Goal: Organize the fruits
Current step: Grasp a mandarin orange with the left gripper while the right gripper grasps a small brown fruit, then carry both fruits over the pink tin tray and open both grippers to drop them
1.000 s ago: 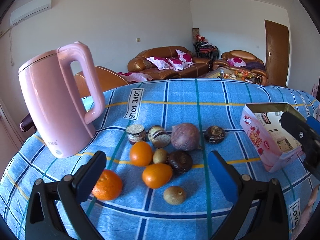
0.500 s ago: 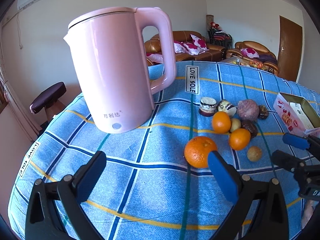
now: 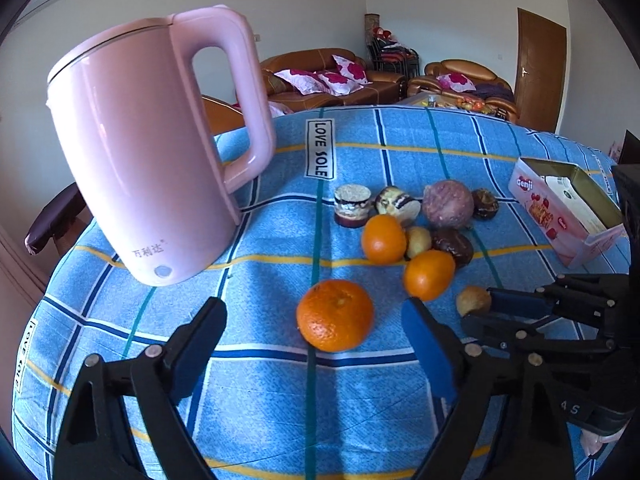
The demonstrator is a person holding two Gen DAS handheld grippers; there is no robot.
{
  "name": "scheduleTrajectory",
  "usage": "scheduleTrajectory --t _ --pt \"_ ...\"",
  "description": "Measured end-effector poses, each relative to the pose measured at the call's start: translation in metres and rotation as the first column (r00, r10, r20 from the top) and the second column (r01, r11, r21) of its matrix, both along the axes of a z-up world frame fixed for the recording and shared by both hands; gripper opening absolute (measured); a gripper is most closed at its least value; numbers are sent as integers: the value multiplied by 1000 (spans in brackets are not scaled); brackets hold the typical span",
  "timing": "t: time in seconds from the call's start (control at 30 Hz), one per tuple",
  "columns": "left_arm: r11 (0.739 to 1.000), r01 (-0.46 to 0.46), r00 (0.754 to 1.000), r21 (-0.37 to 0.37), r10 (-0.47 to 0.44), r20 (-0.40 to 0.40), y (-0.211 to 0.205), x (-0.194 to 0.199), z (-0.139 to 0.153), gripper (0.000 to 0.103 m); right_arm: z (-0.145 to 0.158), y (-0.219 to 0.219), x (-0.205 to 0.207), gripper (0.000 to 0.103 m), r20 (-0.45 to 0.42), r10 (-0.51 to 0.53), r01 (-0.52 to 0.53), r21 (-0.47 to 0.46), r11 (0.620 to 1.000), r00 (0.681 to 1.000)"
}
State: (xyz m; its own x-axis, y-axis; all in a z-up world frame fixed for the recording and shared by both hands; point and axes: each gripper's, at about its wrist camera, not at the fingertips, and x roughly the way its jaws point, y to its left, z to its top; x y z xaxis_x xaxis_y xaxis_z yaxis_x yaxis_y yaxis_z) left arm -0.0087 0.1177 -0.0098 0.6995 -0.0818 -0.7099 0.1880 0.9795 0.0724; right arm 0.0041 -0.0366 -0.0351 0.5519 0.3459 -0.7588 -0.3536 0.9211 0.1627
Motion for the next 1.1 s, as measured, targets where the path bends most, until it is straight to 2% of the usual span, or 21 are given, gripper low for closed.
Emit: scheduleTrajectory --t 0.07,0.13,0.2,0.33,0.53,0.73,0.9,1.1 --pt "1000 2 1000 7 -2 -18 -4 7 -4 86 1 -7 -2 28 9 -22 22 -12 1000 1000" --pt "1000 7 999 10 -7 -35 -6 12 -9 78 5 -16 -3 28 23 -49 49 0 999 999" --pt "1000 0 998 15 1 -64 -8 19 -16 62 10 -26 -1 28 32 -64 63 43 997 997" --pt "1000 -6 993 -16 4 -115 -8 26 -33 51 21 -37 -2 28 61 -80 74 96 993 995" --pt "998 -50 995 -32 47 -88 -3 24 -30 49 29 -45 -3 28 90 -102 92 115 989 991" --pt "994 -70 998 -89 71 -1 -6 11 -6 49 45 -72 -9 28 153 -151 126 166 978 977" --pt "995 -24 995 -102 34 93 -35 -1 18 49 57 -105 -17 28 228 -208 172 166 971 951" --pt "991 62 990 -116 -47 133 -88 -5 34 49 58 -149 -22 28 258 -272 239 150 959 927"
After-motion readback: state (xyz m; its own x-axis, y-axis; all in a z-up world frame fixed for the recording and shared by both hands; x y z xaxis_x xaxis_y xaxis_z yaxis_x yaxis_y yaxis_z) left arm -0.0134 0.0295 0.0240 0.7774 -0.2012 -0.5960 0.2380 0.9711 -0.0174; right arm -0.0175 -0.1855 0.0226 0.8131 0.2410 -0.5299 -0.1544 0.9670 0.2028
